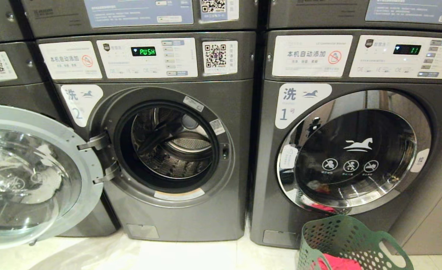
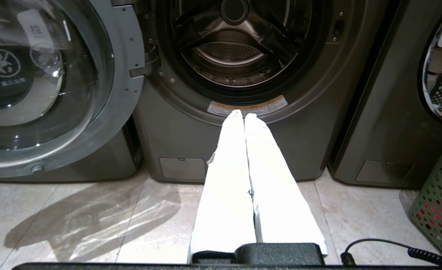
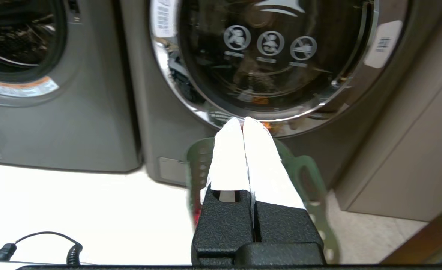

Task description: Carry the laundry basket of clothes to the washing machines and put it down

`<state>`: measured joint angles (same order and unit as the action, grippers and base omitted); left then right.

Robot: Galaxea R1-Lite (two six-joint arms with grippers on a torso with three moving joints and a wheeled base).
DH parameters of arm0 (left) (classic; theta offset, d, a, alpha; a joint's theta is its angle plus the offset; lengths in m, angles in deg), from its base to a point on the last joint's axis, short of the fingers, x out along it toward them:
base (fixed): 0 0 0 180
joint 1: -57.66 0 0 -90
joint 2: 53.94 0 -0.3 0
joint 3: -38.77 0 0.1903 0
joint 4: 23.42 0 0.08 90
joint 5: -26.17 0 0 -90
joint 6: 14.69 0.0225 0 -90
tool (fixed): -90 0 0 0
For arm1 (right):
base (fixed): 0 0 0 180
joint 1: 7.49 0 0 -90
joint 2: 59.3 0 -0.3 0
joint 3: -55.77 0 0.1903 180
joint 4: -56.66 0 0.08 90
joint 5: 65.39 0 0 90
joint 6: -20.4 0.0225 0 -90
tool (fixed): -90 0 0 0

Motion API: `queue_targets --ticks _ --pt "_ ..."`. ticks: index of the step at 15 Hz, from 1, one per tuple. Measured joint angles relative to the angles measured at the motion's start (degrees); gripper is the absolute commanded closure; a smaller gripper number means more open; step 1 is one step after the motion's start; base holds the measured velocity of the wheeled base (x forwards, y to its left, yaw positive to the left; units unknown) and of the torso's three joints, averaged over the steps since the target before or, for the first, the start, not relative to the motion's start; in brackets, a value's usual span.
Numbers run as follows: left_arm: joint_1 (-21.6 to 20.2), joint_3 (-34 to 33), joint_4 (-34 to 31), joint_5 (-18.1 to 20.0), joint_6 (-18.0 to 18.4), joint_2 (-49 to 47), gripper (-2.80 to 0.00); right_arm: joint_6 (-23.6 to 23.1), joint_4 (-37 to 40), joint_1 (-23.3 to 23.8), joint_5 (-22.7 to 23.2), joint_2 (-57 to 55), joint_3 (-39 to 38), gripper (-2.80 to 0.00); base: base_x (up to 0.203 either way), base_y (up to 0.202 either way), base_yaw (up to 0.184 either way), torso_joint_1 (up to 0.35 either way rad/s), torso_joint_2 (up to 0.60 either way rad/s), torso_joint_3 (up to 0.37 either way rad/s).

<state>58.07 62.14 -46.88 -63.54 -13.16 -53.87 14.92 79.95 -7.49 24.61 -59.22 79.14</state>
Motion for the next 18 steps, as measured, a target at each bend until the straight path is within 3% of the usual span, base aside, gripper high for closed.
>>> queue_targets --ticks 12,18 --pt "0.0 0.0 0.0 0.0 -0.4 0.0 0.00 0.1 0.0 0.0 0.0 0.0 0.0 0.00 0.000 0.189 -0.002 0.003 0.00 0.001" --pt "0.0 0.0 0.0 0.0 -0.4 0.0 0.00 0.2 0.0 0.0 0.0 0.0 0.0 0.00 0.000 0.012 -0.001 0.001 0.00 0.000"
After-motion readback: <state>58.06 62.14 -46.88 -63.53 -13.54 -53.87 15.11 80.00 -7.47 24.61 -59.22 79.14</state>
